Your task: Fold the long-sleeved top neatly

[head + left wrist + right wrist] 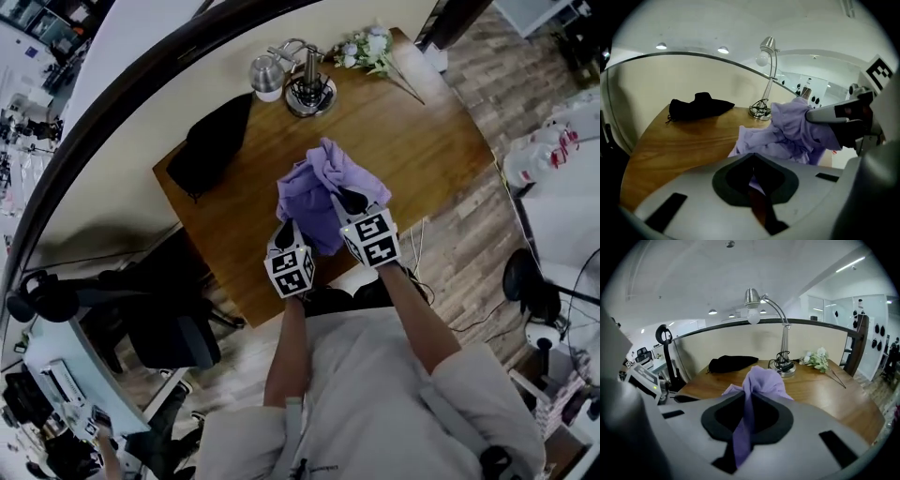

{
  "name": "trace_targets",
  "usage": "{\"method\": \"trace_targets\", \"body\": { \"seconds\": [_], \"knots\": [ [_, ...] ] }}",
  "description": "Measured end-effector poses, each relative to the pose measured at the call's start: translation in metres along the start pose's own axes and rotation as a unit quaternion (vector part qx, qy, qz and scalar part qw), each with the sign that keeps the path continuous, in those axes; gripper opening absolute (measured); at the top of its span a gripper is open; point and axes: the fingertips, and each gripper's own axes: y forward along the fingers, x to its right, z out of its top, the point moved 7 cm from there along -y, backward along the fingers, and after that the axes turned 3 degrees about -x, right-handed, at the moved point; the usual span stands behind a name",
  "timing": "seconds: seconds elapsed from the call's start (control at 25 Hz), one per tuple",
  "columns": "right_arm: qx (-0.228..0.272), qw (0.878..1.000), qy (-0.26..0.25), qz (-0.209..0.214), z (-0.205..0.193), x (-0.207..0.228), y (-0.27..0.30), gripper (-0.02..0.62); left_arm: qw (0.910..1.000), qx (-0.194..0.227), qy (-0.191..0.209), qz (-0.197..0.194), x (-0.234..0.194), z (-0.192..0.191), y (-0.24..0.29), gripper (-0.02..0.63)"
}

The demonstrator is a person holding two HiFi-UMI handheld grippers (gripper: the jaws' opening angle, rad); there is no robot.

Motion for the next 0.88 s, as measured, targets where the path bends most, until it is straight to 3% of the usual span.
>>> {"method": "trace_targets", "body": {
  "seconds": [0.4, 0.52, 0.6, 0.68, 0.76, 0.88],
  "knots": [
    [-0.072, 0.997, -0.021, -0.029, -0.040, -0.099, 0.046, 0.048, 0.9983, 0.031, -0.046, 0.019, -0.052, 0.000, -0.034, 0.025],
    [-0.088, 0.996, -0.017, -0.005, -0.052, -0.115, 0.053, 0.090, 0.9982, 0.041, -0.039, 0.018, -0.057, 0.008, -0.036, 0.024],
    [-0.045, 0.998, -0.002, 0.036, -0.048, -0.121, 0.033, 0.109, 0.9981, 0.053, -0.031, 0.007, -0.056, 0.021, -0.039, 0.024],
    [0.043, 0.997, 0.029, 0.054, -0.033, -0.107, -0.001, 0.109, 0.9971, 0.069, -0.021, -0.024, -0.048, 0.038, -0.042, 0.025],
    [0.107, 0.992, 0.067, 0.019, -0.018, -0.067, -0.023, 0.087, 0.9940, 0.078, -0.007, -0.076, -0.029, 0.058, -0.039, 0.025],
    [0.130, 0.985, 0.107, -0.045, -0.004, -0.003, -0.019, 0.012, 0.9832, 0.074, 0.008, -0.167, 0.016, 0.079, -0.022, 0.024]
  ]
}}
